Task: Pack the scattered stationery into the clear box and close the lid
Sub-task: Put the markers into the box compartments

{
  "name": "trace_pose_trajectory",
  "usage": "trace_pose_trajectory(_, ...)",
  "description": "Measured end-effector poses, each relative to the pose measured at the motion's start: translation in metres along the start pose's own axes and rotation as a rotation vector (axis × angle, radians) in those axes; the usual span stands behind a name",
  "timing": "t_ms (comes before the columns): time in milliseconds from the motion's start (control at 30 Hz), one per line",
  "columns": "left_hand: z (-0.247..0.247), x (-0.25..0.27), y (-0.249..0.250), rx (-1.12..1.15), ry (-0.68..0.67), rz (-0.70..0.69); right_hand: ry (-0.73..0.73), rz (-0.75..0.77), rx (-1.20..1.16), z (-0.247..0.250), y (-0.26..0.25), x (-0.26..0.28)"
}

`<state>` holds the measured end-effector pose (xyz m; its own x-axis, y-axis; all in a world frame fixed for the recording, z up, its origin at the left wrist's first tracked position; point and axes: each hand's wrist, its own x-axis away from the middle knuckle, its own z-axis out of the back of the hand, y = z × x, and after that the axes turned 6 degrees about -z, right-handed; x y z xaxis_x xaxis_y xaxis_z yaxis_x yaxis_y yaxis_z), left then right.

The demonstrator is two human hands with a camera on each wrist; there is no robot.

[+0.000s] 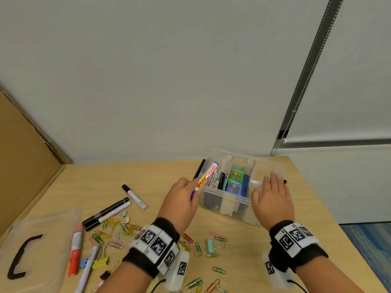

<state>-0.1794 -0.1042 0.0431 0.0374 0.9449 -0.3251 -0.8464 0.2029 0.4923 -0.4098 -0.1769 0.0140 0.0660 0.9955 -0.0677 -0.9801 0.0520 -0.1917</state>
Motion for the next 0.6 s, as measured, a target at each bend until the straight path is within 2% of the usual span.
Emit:
trace_pose_trajectory(100,-0.017,-0.04,0.021,-0.197,-0.074,0.041,-0.02,0.008,0.033,-0.001,0.0,-0.003)
trace_pose_trajectory(233,-0.036,-0.087,0.041,-0.386,-0.317,0.149,-0.027,0.023,0.051,-0.003,-0.001,-0.003)
trace_pose_trajectory(433,-0.065,-0.128,0.037,-0.354,-0.655,0.254,-0.057,0.056,0.06,0.002,-0.001,-0.002)
trace_pose_trajectory(600,-0.075,-0.13,0.027,-0.376,-0.726,0.245,-0.062,0.072,0.064,0.005,-0.002,-0.001)
